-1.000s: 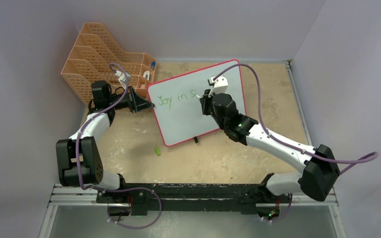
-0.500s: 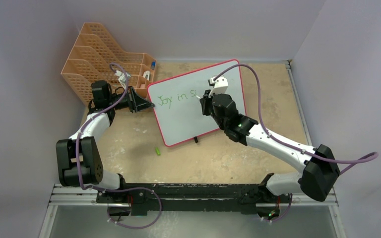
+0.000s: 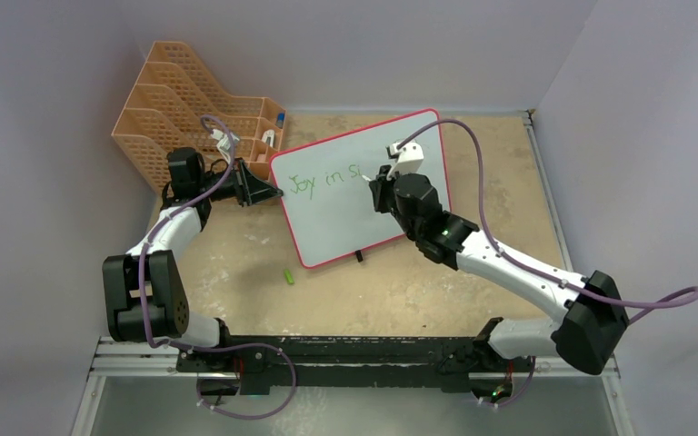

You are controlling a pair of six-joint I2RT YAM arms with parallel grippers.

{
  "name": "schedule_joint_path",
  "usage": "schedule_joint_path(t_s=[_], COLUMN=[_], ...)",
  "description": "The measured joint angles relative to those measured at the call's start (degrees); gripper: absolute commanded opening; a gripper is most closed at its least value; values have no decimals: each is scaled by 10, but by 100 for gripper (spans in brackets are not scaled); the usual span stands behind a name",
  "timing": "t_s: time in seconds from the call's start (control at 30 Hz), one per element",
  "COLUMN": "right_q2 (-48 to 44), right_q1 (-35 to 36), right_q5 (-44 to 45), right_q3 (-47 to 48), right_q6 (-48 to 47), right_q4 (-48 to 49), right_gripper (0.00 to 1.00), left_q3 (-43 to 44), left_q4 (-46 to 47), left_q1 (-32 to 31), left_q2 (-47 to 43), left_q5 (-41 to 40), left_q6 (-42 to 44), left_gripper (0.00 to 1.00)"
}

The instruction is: Write a sentence on the whiteboard

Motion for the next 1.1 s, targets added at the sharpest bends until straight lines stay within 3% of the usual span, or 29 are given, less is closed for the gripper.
schedule_joint_path(t_s=[1.1], right_q2=[2], right_q1=[-4], right_q5=[16], right_q3=[-1], right_q6=[-16], right_q4=[35], right_gripper=[0], left_q3=[0], left_q4=[0], left_q1=[0], left_q2=[0], left_q5=[0], left_q6=[0], left_gripper=[0])
